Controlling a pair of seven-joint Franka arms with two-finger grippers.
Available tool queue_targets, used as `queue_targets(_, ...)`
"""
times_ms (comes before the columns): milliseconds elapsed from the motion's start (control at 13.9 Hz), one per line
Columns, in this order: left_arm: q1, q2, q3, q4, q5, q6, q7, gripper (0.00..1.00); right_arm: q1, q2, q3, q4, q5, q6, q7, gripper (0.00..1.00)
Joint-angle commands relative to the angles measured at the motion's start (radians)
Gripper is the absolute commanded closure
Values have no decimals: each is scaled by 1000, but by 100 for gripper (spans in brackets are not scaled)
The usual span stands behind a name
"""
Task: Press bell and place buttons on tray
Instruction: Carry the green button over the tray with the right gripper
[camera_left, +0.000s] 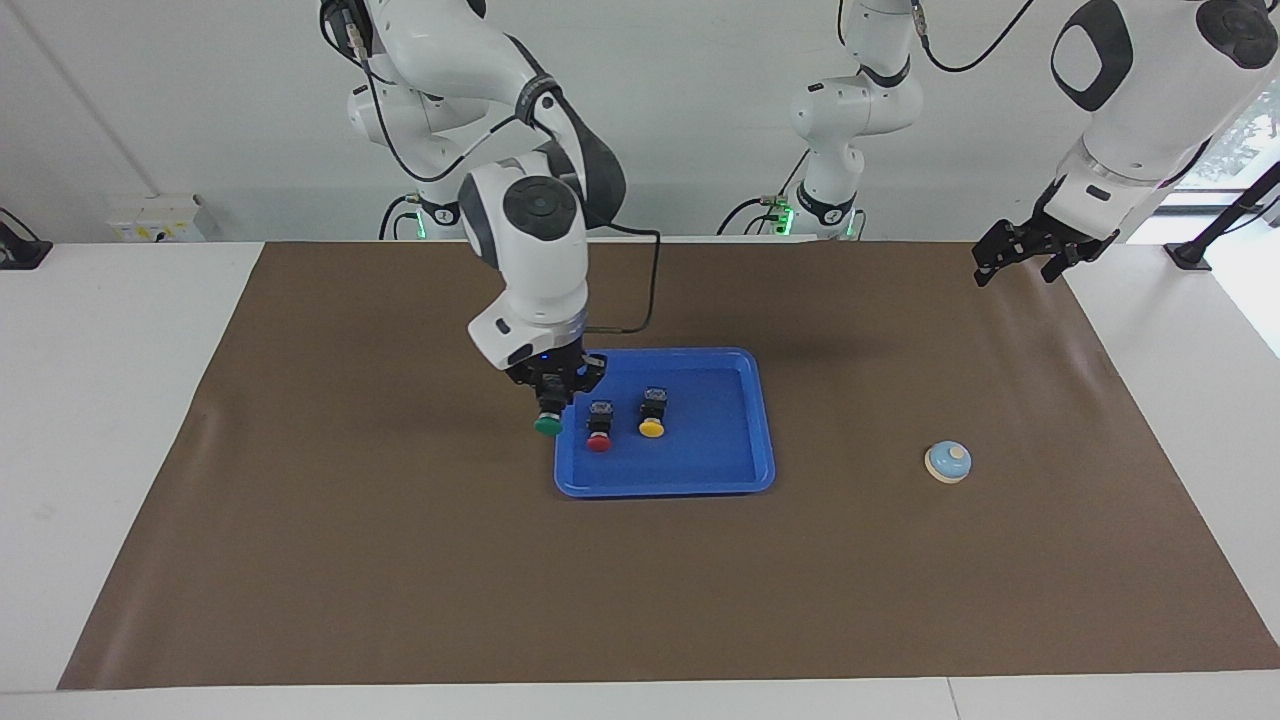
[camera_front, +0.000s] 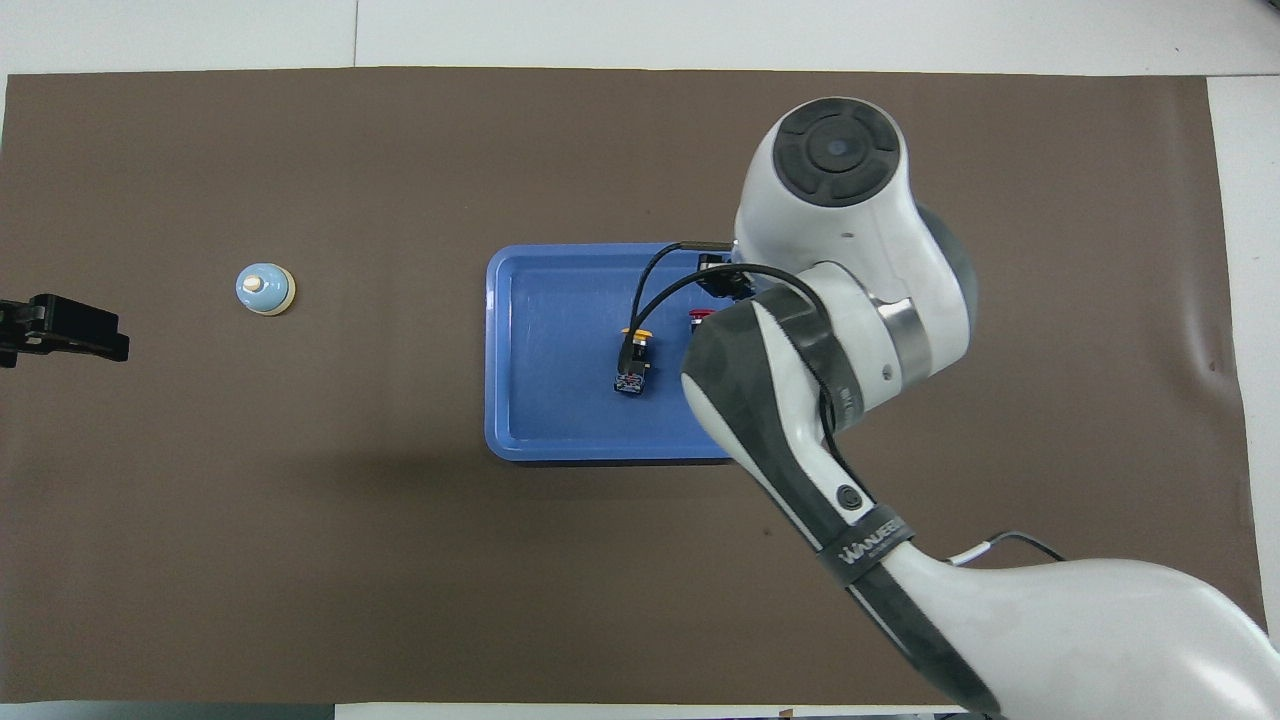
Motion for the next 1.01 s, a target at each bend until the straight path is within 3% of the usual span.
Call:
queue_targets(0,9,-14,-4,-9,-9,-2,-2,0,79,140,-3,184,14,-62,119,100)
queue_targets(503,7,-14,-4,-9,-9,-2,-2,0,224,238,-5,192,68,117,213,100)
queue_targets(934,9,-14,-4,-9,-9,-2,-2,0,257,246,-5,73,54,212,159,100)
